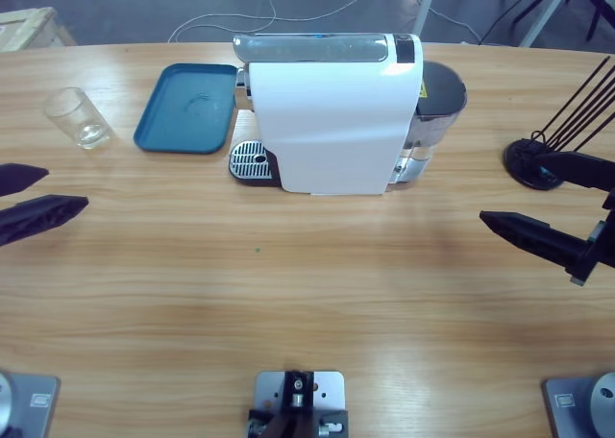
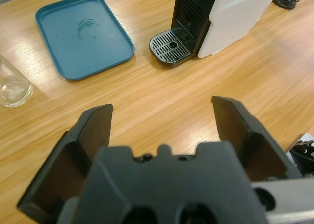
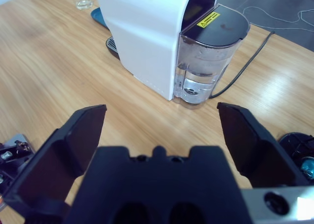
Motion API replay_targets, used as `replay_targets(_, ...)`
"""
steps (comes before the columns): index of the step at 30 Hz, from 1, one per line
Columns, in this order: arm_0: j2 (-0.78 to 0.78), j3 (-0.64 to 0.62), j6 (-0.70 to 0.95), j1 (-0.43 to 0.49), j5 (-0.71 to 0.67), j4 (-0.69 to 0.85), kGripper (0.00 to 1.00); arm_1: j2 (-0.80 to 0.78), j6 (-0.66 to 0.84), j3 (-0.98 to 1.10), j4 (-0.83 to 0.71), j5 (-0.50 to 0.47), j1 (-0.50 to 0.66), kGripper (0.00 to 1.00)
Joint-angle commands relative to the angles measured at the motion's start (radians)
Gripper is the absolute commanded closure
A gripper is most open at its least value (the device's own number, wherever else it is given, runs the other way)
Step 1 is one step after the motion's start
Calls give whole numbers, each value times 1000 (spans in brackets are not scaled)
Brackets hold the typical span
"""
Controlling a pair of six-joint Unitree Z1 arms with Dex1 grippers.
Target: Pour coffee
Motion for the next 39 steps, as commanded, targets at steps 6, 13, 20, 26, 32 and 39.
replay_targets(6, 27, 26, -9, -9, -15, -18, 138, 16, -13, 38, -8, 19, 8, 0)
replay_targets(13, 78, -4, -9, -9, -40, -30, 107, -1, -13, 42, -8, 27, 9, 0)
replay_targets(20, 248, -373, -121, 46, -177, 83, 32, -12, -12, 46, -20, 25, 8, 0)
replay_targets(26, 522, -404, -64, 63, -246, -17, 23, -54, -2, 43, -3, 20, 9, 0)
replay_targets(32, 553, -441, -328, 144, -436, -157, 23, -31, 0, 42, -3, 17, 8, 0)
replay_targets(39, 558, -477, -703, 235, -515, -228, 150, -35, 0, 45, -7, 16, 8, 0)
